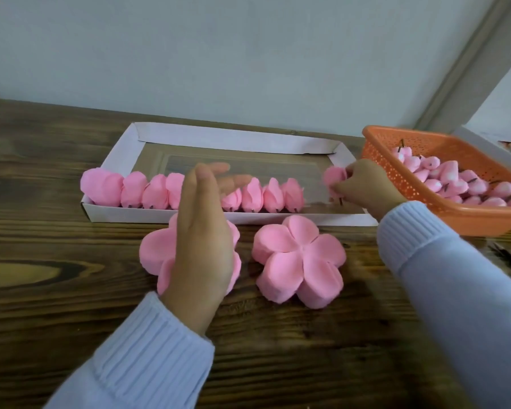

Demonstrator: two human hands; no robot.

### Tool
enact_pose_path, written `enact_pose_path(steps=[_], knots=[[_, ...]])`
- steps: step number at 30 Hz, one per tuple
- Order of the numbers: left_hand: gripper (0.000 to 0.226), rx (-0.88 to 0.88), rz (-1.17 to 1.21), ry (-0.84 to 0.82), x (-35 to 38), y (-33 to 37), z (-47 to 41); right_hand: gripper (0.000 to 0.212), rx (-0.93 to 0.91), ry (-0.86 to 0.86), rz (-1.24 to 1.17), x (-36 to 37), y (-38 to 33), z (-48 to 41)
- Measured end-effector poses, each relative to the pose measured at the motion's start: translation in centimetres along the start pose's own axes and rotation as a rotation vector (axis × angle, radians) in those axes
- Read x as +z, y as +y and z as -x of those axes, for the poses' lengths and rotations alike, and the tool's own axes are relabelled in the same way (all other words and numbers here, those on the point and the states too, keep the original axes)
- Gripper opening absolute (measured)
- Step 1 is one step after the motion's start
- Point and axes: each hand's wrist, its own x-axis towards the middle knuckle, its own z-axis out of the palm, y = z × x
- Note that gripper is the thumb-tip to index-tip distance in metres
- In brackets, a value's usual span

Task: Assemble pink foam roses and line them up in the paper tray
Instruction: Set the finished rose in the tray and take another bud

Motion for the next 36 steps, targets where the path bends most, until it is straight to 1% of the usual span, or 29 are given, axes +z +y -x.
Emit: enact_pose_path(steps=[2,4,7,12,16,21,24,27,29,31,33,36], knots=[[0.045,-0.017,-0.009,-0.008,0.0,0.0,0.0,0.020,0.018,-0.081,0.084,0.6,-0.4,-0.1],[0.044,-0.025,-0.014,-0.011,0.0,0.1,0.0,0.026,0.016,-0.131,0.127,1.0,-1.0,0.1],[0.037,-0.065,0.005,-0.021,0.3,0.1,0.1,0.034,-0.004,-0.123,0.152,1.3,-1.7,0.4],[0.034,-0.090,0.004,-0.047,0.6,0.3,0.3,0.031,-0.032,-0.154,0.118,1.1,-2.2,0.8],[0.033,-0.100,0.009,-0.041,0.7,0.4,0.3,0.018,-0.041,-0.163,-0.008,1.3,-2.3,1.1],[0.034,-0.114,-0.007,-0.050,0.7,0.4,0.3,0.018,0.036,-0.273,-0.184,1.3,-2.3,1.2],[0.034,-0.114,-0.008,-0.054,0.7,0.5,0.4,0.017,0.037,-0.292,-0.169,1.2,-2.2,1.1],[0.035,-0.124,-0.005,-0.064,0.7,0.4,0.4,0.020,0.033,-0.268,-0.114,1.2,-1.9,0.8],[0.035,-0.121,-0.007,-0.074,0.7,0.4,0.4,0.029,0.011,-0.248,-0.050,0.5,-1.6,0.6],[0.034,-0.115,-0.003,-0.079,0.7,0.4,0.5,0.037,-0.042,-0.176,-0.013,-1.1,-1.4,0.4],[0.033,-0.117,0.000,-0.082,0.7,0.5,0.5,0.031,-0.082,-0.051,-0.063,-3.3,-0.9,0.2],[0.031,-0.124,-0.005,-0.088,0.8,0.5,0.5,0.012,-0.135,0.144,-0.157,-7.1,0.6,-0.1]])
